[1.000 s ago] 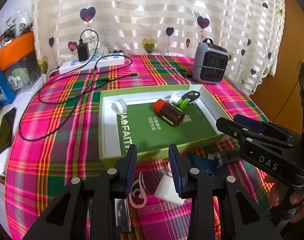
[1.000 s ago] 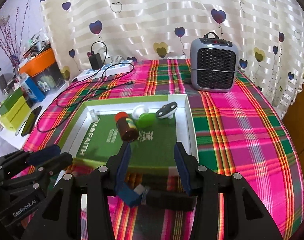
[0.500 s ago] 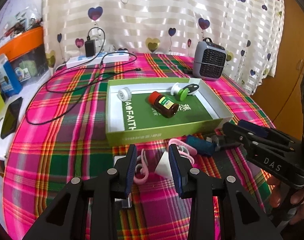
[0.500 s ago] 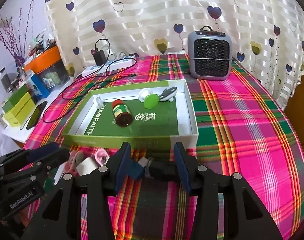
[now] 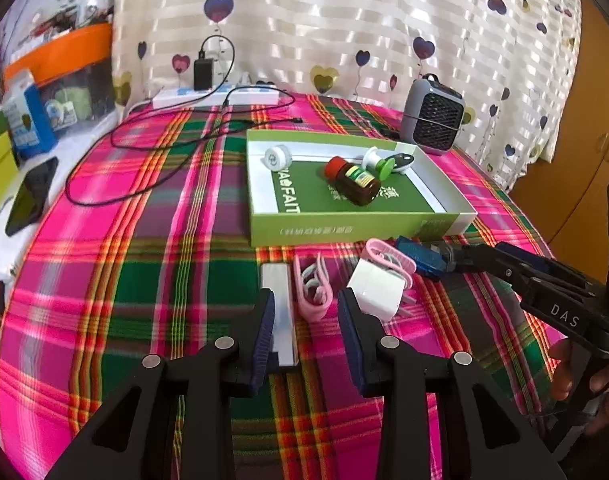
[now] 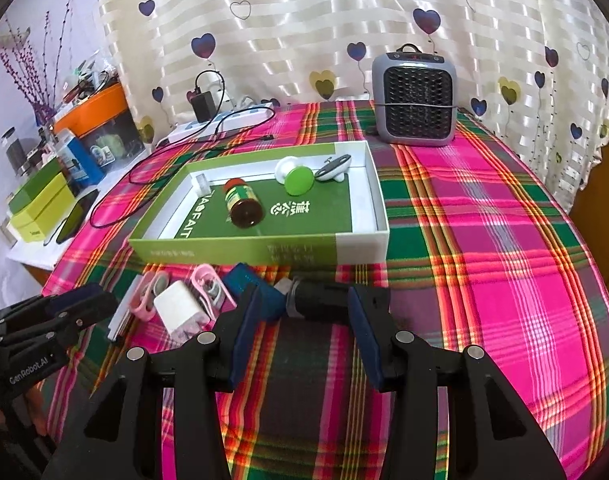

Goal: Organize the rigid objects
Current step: 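Grasp the silver rectangular bar with the left gripper while the right gripper moves toward the white charger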

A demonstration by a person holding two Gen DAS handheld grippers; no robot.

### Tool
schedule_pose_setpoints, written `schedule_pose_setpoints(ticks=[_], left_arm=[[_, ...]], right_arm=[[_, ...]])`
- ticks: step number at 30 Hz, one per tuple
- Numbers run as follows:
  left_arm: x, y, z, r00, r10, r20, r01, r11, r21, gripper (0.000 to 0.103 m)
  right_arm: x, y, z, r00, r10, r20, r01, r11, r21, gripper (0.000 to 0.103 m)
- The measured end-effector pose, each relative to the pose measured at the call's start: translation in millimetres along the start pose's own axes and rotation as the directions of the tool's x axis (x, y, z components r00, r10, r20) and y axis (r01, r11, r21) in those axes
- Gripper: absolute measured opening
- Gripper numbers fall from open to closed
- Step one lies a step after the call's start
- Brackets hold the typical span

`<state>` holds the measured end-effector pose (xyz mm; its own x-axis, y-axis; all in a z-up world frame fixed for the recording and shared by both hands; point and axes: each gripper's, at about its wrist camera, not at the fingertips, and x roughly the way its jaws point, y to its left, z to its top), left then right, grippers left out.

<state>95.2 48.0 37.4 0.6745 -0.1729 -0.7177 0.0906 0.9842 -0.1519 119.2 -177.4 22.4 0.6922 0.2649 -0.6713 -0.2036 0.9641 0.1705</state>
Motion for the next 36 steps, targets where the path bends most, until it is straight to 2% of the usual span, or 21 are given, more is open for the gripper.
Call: schedule_pose_setpoints(ticks=[8,20,36], left_arm=[[4.4,9.3,-9.4,1.0,0.007,-0.025,-0.008,1.0,-0.017,0.032],[25.6,8.1,-10.3,0.995,0.039,-0.088,-0.038,0.999,0.01,0.032],[42.3,8.0,5.8,0.994,0.061,-0.089,-0.055,0.996,0.064,0.032]], right_arm=[[-3.2,-1.2,-5.9,1.0,0.003,-0.005,-0.003,1.0,-0.005,0.046],[-0.7,0.1,-11.5,1.0,0.013,-0.022,-0.013,1.0,-0.007,0.046],[7.5,17.8,-11.1,0.998,0.027,-0.052,-0.029,0.999,-0.043,0.046]])
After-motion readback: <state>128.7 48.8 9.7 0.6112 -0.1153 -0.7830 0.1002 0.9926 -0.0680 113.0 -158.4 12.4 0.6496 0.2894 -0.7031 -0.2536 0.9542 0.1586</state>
